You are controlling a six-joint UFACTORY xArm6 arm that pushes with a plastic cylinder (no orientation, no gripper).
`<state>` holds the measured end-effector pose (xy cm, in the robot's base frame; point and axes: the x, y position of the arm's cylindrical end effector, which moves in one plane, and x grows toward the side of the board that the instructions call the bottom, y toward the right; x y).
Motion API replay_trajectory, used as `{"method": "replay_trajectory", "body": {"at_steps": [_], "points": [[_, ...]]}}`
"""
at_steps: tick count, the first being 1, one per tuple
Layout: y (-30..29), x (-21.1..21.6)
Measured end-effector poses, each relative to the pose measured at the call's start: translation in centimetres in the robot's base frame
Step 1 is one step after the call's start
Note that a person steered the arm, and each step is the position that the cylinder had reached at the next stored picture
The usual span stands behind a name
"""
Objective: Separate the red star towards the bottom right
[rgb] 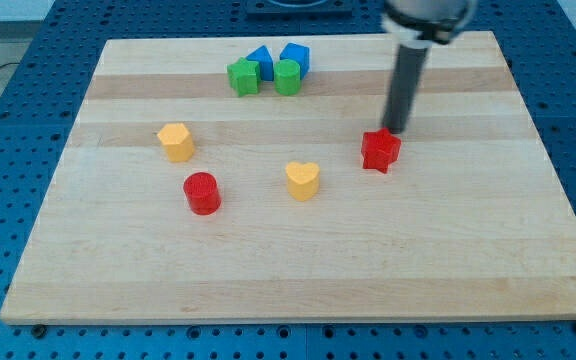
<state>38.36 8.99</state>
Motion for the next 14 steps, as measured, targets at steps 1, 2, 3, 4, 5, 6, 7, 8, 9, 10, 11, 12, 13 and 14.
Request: {"method": "replay_trajectory", "body": {"at_steps": [1,2,3,4,5,6,7,8,9,10,11,12,13,14], "points": [[-2.8,2.1],[-0.5,7.3],[4.6,10.9],[2.8,9.9],[-1.7,6.7],[-1.2,5.5],[3.7,6.6],[8.1,10.8],[9.7,12.2],[8.2,9.3],[10.5,9.0],[13.7,11.7],[14.2,14.7],[13.7,14.0]]}}
